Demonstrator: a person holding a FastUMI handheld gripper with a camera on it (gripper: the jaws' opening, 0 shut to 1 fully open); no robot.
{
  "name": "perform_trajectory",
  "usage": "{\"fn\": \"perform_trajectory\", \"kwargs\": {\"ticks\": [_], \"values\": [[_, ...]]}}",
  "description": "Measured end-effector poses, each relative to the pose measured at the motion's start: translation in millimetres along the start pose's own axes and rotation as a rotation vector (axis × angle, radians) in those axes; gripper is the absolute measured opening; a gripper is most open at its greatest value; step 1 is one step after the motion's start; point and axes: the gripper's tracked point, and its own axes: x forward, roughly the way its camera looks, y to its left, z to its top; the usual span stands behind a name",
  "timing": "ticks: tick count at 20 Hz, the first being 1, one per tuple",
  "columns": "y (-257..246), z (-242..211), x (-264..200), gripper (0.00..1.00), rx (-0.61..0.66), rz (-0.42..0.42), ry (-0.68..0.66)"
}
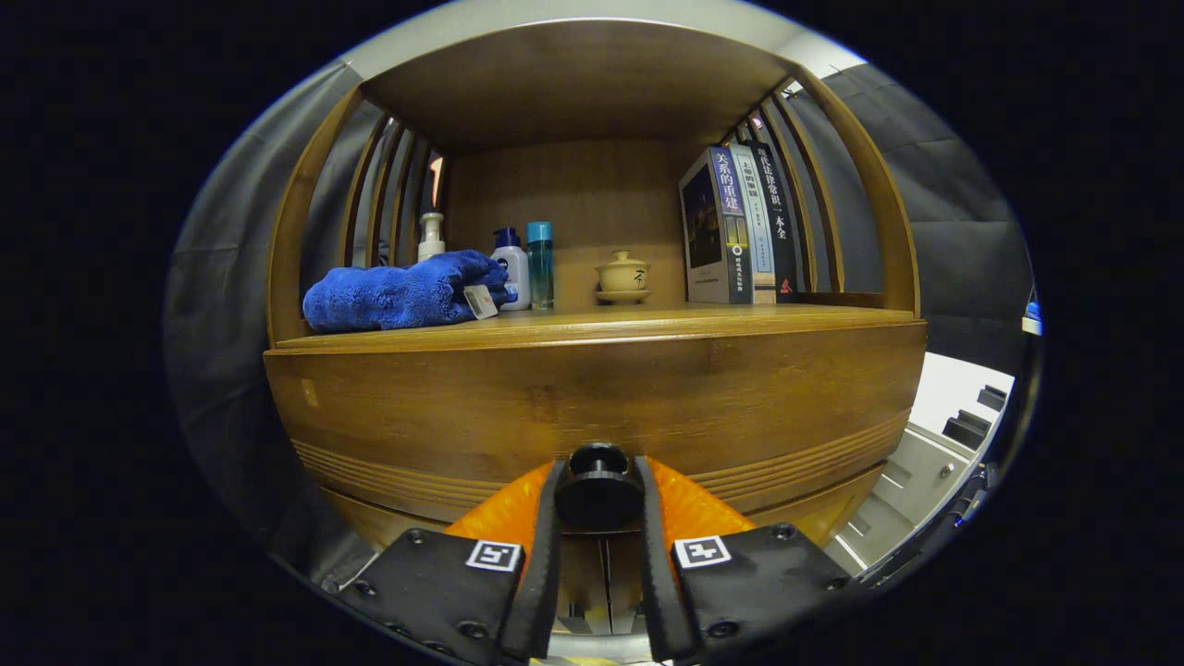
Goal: Pull open the drawer, take out the items inside it, and place them on the countertop above the cabinet.
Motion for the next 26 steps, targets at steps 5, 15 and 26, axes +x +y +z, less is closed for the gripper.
{"fn": "perform_trajectory", "kwargs": {"ticks": [5, 15, 26], "values": [[0.3, -4.1, -5.0, 0.47, 0.007, 0.007, 0.022], [-33.2, -20.6, -76.0, 0.11, -0.086, -0.075, -0.050], [-8.4, -3.5, -48.5, 0.53, 0.025, 0.008, 0.015]]}}
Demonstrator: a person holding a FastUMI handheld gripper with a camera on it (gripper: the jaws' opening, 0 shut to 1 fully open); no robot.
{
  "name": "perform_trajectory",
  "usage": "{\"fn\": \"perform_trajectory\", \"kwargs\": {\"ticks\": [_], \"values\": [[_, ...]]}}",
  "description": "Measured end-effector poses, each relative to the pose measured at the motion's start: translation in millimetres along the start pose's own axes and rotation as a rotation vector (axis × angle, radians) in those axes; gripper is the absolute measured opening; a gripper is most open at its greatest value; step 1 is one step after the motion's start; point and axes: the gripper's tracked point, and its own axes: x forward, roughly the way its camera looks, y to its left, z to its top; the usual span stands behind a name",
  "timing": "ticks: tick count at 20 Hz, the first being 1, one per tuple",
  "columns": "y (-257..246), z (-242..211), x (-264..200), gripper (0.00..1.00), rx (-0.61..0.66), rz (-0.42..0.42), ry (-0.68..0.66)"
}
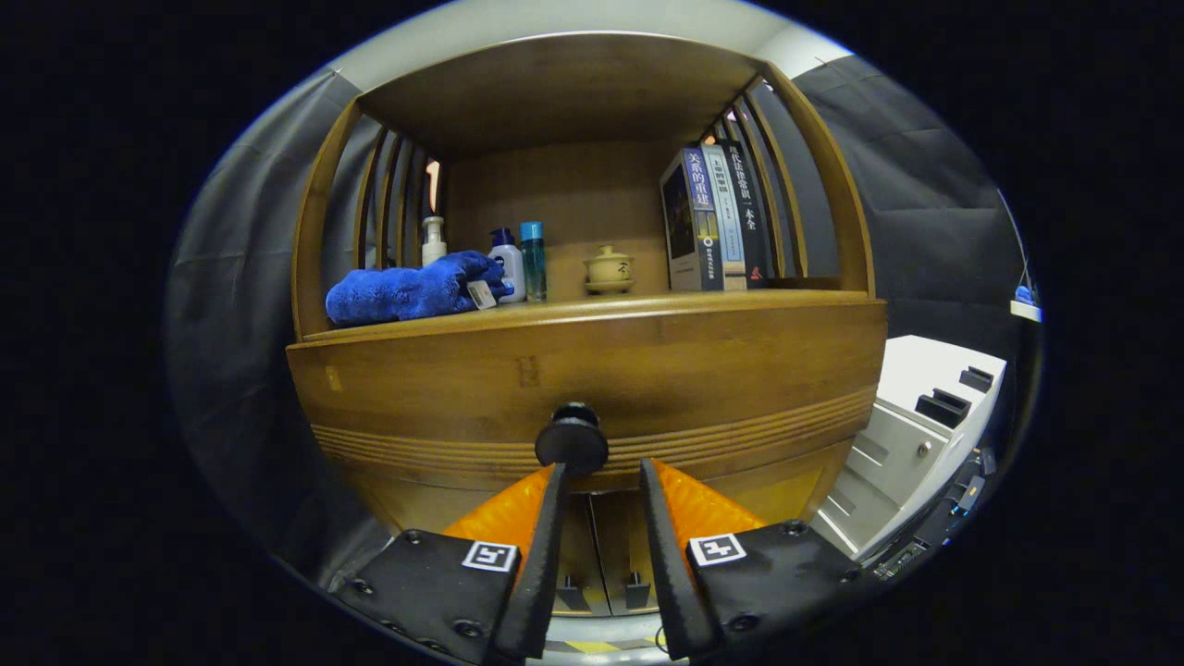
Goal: Pull open the drawer, take out the items inside it, and place them on the countertop above the cabinet.
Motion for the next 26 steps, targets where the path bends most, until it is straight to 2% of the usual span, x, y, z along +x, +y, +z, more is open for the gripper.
{"fn": "perform_trajectory", "kwargs": {"ticks": [5, 7, 8, 12, 14, 18, 21, 22, 24, 26], "values": [[3.9, 2.7, -1.3, 0.54, -0.112, -0.005, -0.044], [12.6, 0.7, 1.7, 0.54, -0.101, 0.024, -0.030], [12.9, 2.8, 5.3, 0.58, -0.093, 0.023, -0.030], [9.6, 15.2, 29.3, 0.66, -0.038, -0.002, -0.023], [4.9, 6.7, 36.8, 0.66, -0.005, -0.013, 0.028], [10.9, 4.4, 40.0, 0.51, 0.046, 0.004, 0.006], [9.3, 1.7, 38.9, 0.40, 0.022, 0.014, 0.024], [10.3, 2.4, 36.8, 0.40, 0.024, 0.021, 0.037], [10.0, -1.0, 30.1, 0.33, 0.020, 0.025, 0.062], [8.8, -0.7, 19.0, 0.33, 0.010, 0.018, 0.066]]}}
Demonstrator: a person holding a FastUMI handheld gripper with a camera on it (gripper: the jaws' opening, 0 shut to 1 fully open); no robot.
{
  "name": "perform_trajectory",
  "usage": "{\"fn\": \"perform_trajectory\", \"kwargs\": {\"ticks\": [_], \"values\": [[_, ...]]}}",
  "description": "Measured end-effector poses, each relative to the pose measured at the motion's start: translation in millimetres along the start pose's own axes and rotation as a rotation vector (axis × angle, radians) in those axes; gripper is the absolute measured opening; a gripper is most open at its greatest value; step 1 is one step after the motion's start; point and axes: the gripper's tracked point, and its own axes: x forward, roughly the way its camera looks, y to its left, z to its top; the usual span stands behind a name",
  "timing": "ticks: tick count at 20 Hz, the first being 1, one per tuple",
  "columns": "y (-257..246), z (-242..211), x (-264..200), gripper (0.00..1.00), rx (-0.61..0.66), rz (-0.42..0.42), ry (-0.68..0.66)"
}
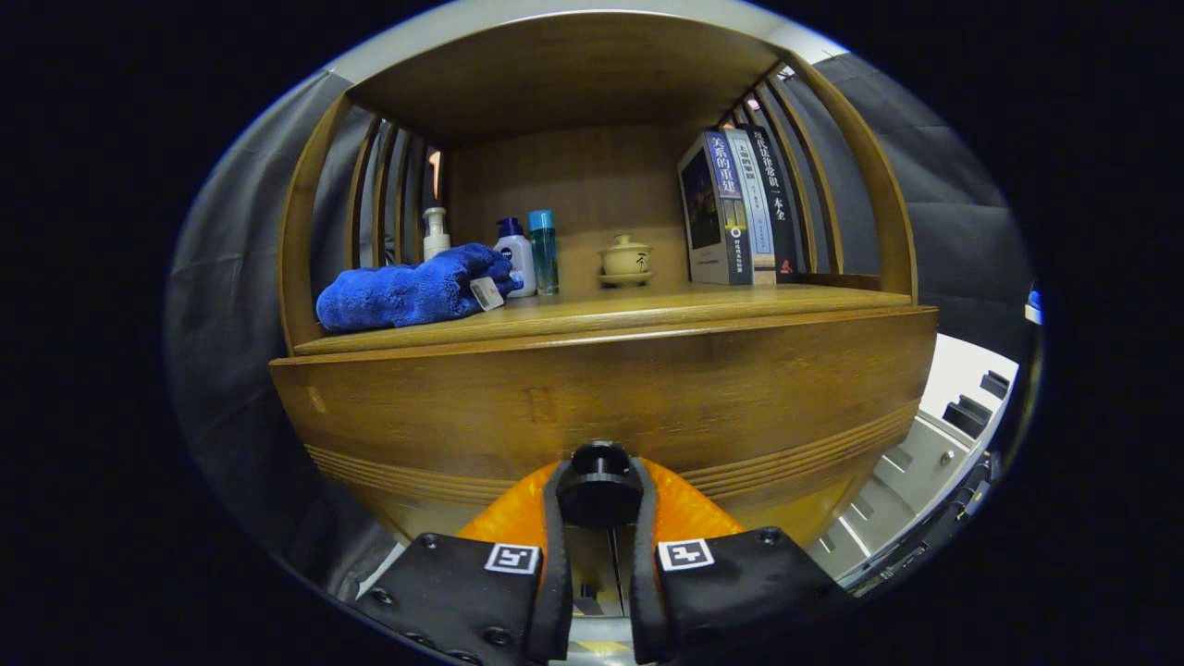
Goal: Pull open the drawer, take out the items inside it, and place them on the countertop above the cabinet.
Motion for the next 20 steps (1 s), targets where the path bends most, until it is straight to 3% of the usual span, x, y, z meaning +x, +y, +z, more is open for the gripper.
{"fn": "perform_trajectory", "kwargs": {"ticks": [20], "values": [[-2.1, -32.3, -143.9, 0.33, -0.051, 0.013, 0.048]]}}
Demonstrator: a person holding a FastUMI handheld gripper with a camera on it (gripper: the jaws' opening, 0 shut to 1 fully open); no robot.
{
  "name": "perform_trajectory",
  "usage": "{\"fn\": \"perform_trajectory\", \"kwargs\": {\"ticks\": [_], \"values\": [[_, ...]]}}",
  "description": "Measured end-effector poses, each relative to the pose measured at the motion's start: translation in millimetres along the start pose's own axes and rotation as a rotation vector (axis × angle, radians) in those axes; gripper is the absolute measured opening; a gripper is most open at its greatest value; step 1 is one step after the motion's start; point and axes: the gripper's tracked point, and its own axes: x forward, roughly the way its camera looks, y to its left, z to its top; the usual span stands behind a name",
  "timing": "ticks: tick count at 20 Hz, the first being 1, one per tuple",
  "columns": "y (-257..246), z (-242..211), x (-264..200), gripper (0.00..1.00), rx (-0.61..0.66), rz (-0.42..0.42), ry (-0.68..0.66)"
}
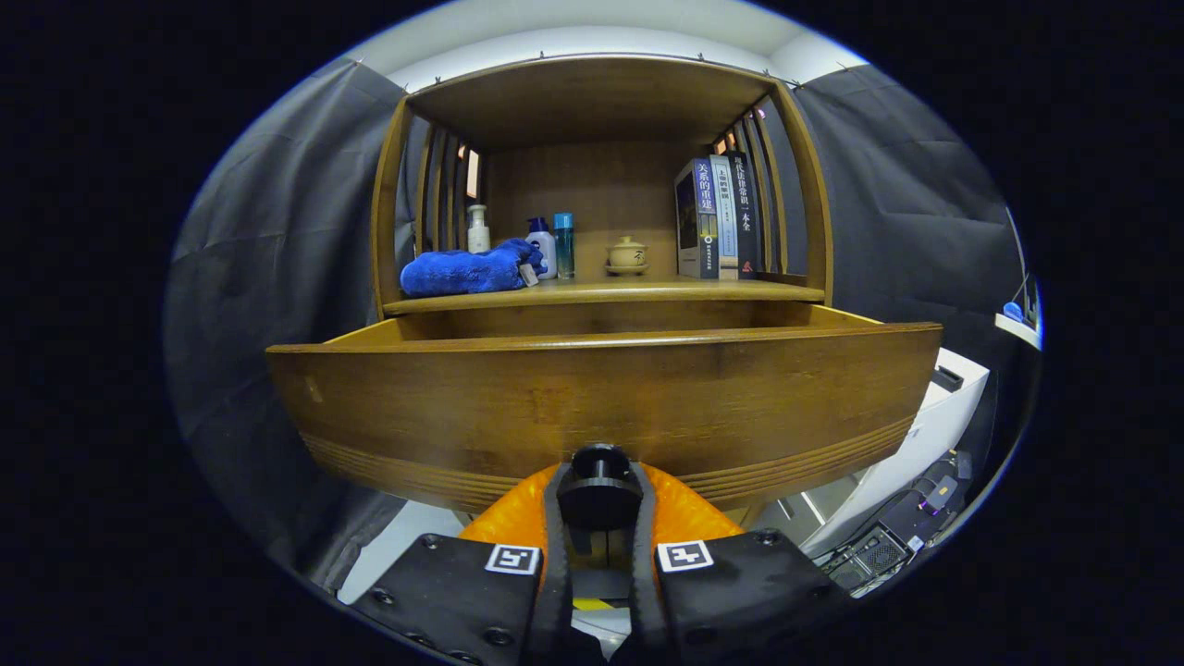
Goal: Pull open the drawer, take out the items inside it, and place them on the countertop above the cabinet.
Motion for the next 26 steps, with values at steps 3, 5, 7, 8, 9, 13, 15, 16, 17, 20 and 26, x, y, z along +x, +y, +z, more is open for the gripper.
{"fn": "perform_trajectory", "kwargs": {"ticks": [3, 5, 7, 8, 9, 13, 15, 16, 17, 20, 26], "values": [[-0.1, -5.8, -12.2, 0.33, 0.015, -0.002, 0.013], [0.0, -12.4, -16.0, 0.33, 0.021, -0.005, 0.031], [0.8, -17.3, -18.7, 0.33, 0.020, -0.004, 0.041], [1.2, -19.3, -19.2, 0.33, 0.014, -0.003, 0.045], [0.5, -16.3, -20.1, 0.33, 0.013, -0.007, 0.032], [0.9, -19.7, -19.6, 0.41, 0.007, -0.023, 0.028], [1.7, -18.1, -18.9, 0.48, -0.008, -0.025, 0.014], [3.5, -18.5, -19.6, 0.51, -0.012, -0.020, 0.014], [5.8, -18.6, -20.4, 0.52, -0.016, -0.011, 0.013], [6.1, -10.4, -23.8, 0.74, -0.026, -0.015, -0.011], [8.7, 79.8, -50.0, 0.95, -0.007, 0.022, -0.162]]}}
